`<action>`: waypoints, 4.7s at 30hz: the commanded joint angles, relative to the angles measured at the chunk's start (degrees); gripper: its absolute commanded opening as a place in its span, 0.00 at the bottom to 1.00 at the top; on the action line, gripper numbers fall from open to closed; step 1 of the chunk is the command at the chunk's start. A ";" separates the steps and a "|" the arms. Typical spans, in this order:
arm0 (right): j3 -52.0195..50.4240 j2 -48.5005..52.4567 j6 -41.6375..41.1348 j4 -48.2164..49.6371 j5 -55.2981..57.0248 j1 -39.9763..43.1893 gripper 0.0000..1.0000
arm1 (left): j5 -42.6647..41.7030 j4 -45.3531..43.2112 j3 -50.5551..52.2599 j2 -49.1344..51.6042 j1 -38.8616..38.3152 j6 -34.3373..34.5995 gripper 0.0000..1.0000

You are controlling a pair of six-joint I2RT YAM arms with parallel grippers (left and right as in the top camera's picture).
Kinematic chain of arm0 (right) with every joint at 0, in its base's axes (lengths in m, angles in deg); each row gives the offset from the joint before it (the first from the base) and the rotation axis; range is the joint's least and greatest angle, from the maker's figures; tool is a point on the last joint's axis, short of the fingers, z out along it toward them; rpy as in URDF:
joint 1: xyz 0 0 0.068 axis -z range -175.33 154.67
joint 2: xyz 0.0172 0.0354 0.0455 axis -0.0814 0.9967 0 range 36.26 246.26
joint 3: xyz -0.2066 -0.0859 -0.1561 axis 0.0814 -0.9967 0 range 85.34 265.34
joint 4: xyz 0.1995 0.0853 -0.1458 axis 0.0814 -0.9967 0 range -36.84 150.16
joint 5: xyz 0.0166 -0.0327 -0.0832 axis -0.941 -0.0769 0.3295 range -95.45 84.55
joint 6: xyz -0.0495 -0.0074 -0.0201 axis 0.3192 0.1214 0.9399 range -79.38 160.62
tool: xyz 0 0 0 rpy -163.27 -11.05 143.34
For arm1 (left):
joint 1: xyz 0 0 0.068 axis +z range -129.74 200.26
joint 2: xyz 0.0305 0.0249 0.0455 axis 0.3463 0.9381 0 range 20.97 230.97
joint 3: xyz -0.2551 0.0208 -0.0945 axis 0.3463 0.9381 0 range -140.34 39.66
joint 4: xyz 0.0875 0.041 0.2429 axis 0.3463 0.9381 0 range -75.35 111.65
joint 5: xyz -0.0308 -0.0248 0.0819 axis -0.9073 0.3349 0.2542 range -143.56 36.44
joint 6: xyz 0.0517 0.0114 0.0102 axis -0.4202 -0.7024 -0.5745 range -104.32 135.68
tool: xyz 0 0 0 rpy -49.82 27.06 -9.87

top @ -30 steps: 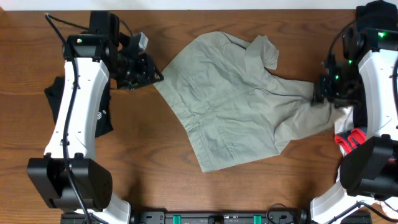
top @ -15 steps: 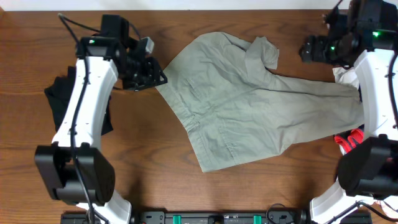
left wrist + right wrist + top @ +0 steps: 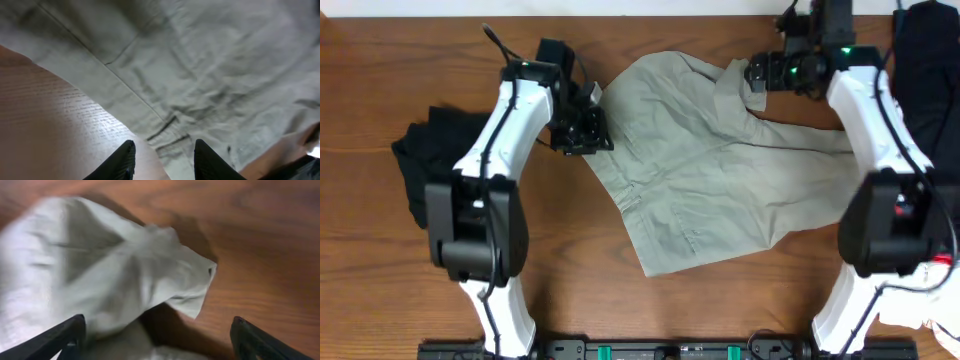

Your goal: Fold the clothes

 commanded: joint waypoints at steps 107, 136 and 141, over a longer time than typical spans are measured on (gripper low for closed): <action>6.88 3.06 0.96 -23.69 4.15 9.46 0.26 | -8.61 -48.70 -3.26 10.86 4.68 -0.81 0.06; 6.64 3.06 -2.05 -36.44 11.45 9.46 0.37 | -6.73 4.59 -2.51 4.28 4.68 -4.66 0.98; 4.61 3.06 -2.05 -37.53 12.35 9.51 0.41 | -6.62 6.29 0.81 4.28 4.63 -4.61 0.98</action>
